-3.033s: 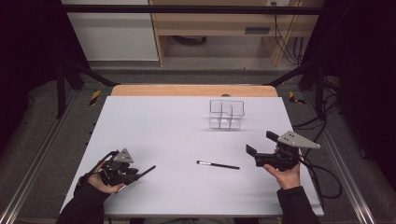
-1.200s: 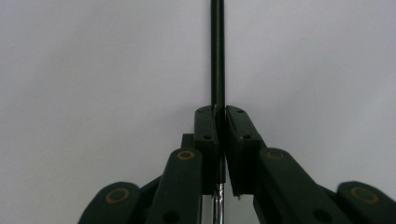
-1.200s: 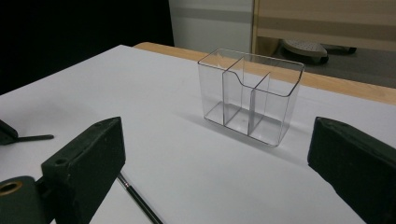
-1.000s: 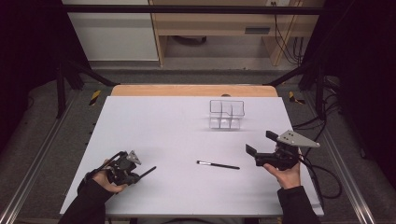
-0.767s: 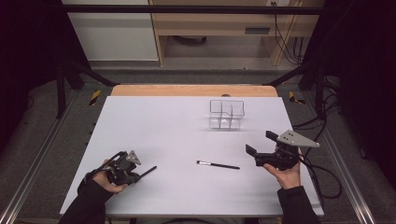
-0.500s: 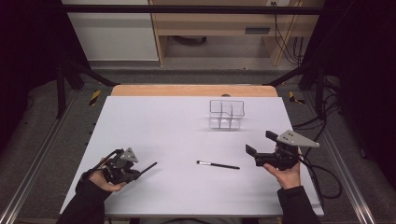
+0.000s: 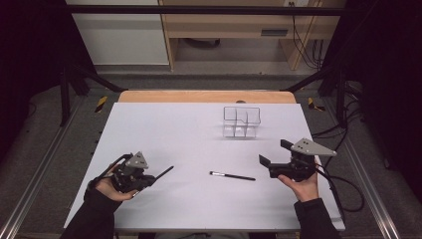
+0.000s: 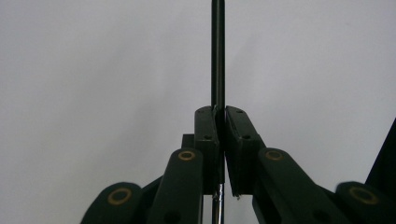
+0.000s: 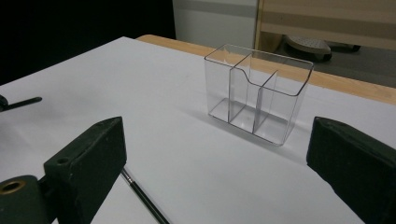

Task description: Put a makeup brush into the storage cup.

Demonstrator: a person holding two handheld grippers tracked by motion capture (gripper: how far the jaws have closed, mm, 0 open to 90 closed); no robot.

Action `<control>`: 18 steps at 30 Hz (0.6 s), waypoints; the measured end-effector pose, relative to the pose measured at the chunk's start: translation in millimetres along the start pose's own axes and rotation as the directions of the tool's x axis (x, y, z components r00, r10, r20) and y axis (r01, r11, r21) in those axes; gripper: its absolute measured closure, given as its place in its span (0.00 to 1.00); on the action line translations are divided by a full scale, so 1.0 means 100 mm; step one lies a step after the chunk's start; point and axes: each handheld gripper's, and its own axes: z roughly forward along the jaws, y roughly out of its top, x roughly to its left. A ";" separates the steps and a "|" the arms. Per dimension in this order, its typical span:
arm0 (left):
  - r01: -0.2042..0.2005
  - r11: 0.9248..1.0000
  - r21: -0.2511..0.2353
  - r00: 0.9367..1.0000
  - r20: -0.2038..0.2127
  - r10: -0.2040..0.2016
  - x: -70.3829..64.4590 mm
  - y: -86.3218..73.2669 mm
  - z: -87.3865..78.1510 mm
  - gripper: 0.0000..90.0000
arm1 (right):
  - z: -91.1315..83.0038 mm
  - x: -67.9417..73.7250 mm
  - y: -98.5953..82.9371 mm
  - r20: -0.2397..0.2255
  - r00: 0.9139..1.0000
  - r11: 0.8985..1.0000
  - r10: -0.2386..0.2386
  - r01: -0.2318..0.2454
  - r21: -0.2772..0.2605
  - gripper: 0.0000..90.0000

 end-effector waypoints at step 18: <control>-0.106 0.994 -0.028 0.994 0.037 0.107 -0.06 0.57 0.08 0.93 | 0.18 0.16 0.18 -0.037 0.996 0.996 -0.080 0.082 0.040 0.06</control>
